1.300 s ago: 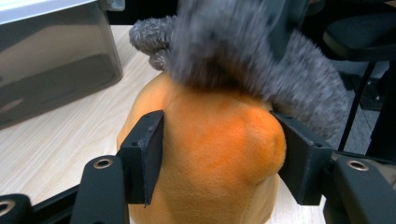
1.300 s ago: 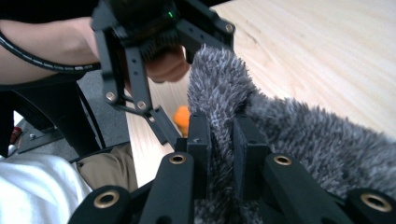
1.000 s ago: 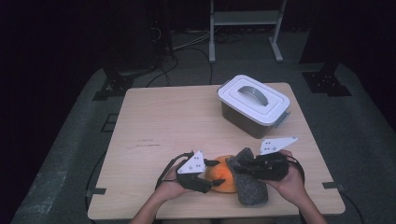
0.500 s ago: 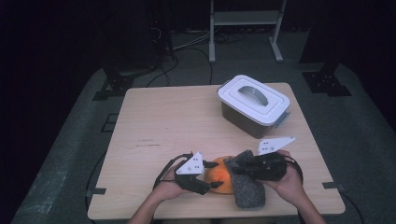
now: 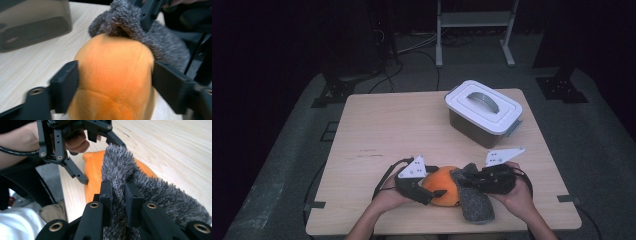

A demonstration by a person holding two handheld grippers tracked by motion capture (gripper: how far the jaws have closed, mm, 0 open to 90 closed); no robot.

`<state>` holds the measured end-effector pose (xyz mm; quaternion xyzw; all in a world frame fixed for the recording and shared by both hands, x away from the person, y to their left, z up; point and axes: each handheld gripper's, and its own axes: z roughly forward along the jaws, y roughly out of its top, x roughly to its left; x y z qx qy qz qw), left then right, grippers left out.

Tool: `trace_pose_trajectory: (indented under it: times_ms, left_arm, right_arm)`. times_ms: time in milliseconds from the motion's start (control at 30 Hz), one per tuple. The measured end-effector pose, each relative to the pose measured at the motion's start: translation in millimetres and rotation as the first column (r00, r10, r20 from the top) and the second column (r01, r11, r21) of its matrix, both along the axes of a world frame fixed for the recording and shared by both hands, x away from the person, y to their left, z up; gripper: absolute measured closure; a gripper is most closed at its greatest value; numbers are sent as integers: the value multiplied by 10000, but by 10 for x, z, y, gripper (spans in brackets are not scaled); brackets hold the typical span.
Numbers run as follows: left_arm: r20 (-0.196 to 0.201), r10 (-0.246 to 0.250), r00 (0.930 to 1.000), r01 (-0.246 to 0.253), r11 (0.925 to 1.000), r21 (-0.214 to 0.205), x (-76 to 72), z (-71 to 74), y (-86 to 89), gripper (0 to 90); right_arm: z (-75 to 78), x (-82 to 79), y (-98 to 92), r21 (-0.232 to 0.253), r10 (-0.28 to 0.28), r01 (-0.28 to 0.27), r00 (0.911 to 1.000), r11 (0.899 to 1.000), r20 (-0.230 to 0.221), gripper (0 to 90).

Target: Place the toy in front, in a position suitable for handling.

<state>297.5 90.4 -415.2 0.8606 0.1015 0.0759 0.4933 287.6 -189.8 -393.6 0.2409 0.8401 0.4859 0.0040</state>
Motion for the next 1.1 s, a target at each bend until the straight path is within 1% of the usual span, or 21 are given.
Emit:
trace_pose_trajectory:
  times_ms: [33, 67, 133, 233, 267, 367, 433, 533, 567, 600, 667, 733, 833, 867, 900, 933, 967, 1000, 1033, 1067, 1100]
  left_arm:
    - [-59, 6, 10000, -6, 10000, -46, 8, -14, 14, 333]
    - [-120, -18, 9999, 17, 10000, -65, 17, -20, 24, 351]
    - [-36, -12, 10000, 12, 10000, 70, 24, -22, 37, 371]
    - [-86, 12, 10000, -11, 9999, 135, 32, -22, 56, 376]
    - [-113, 28, 9999, -26, 9998, 171, 39, -20, 69, 376]
    - [-261, 61, 9996, -58, 9999, 106, 55, -23, 100, 378]
    - [-299, 31, 9995, -28, 9999, 117, 53, -18, 104, 377]
    - [-325, -66, 9995, 70, 9999, 133, 50, 0, 103, 359]
    - [-318, -111, 9994, 117, 9998, 188, 52, 14, 107, 339]
    - [-304, -111, 9995, 114, 9999, 91, 52, 26, 107, 305]
    - [-371, 5, 9993, -13, 9998, -223, 58, 46, 107, 241]
    - [-483, 26, 9988, -40, 9996, -289, 72, 47, 80, 172]
    - [-367, -53, 9993, 58, 9999, 134, 63, -12, 12, 182]
    - [-95, 12, 10000, -10, 9998, 217, 48, -23, 5, 247]
    - [236, 169, 9996, -174, 9996, 209, 32, -15, 4, 322]
    - [634, 437, 9970, -443, 9990, 87, 16, 9, 4, 393]
    - [1009, 724, 9923, -700, 9972, -269, -5, 36, 8, 434]
    - [1326, 970, 9864, -896, 9941, -608, -26, 57, 2, 453]
    - [1596, 1161, 9803, -1069, 9921, -654, -33, 76, -9, 457]
    - [1705, 1284, 9770, -1185, 9907, -671, -31, 81, -21, 455]
    - [1697, 1311, 9767, -1206, 9902, -709, -21, 68, -25, 450]
  right_arm:
    - [-11, 10, -9, -22, -20, 21, 10000, 10000, 60, 772]
    - [-28, 24, -28, 48, -68, 68, 10000, 10000, 17, 771]
    - [-64, 59, -79, 153, -177, 180, 9997, 9997, -146, 771]
    - [-116, 98, -157, 115, -381, 385, 9988, 9992, -313, 771]
    - [-131, 106, -181, 59, -470, 472, 9982, 9989, -361, 771]
    - [-161, 122, -248, -156, -733, 726, 9959, 9972, -537, 768]
    - [-139, 104, -256, -143, -771, 765, 9959, 9970, -476, 768]
    - [-72, 52, -180, 160, -429, 434, 9986, 9989, -294, 763]
    - [-71, 41, -143, 122, -249, 251, 9995, 9996, -215, 760]
    - [-83, 37, -114, 28, -78, 79, 9997, 10000, -229, 757]
    - [-125, 45, -93, 105, 209, -204, 9985, 9997, -511, 758]
    - [-147, 49, -82, 151, 324, -316, 9977, 9994, -597, 760]
    - [-141, 45, -54, 65, 367, -364, 9981, 9993, -485, 761]
    - [-134, 49, -54, 19, 296, -295, 9985, 9996, -465, 763]
    - [-128, 56, -63, -59, 220, -223, 9989, 9997, -419, 766]
    - [-117, 62, -83, -47, 88, -90, 9995, 9999, -303, 772]
    - [-98, 68, -107, 111, -113, 115, 9998, 9999, -154, 777]
    - [-63, 72, -131, 261, -317, 318, 9995, 9992, -13, 778]
    - [-25, 79, -150, 416, -447, 441, 9989, 9982, 131, 779]
    - [9, 87, -162, 604, -558, 545, 9982, 9967, 209, 778]
    - [30, 99, -162, 713, -627, 609, 9977, 9956, 243, 778]
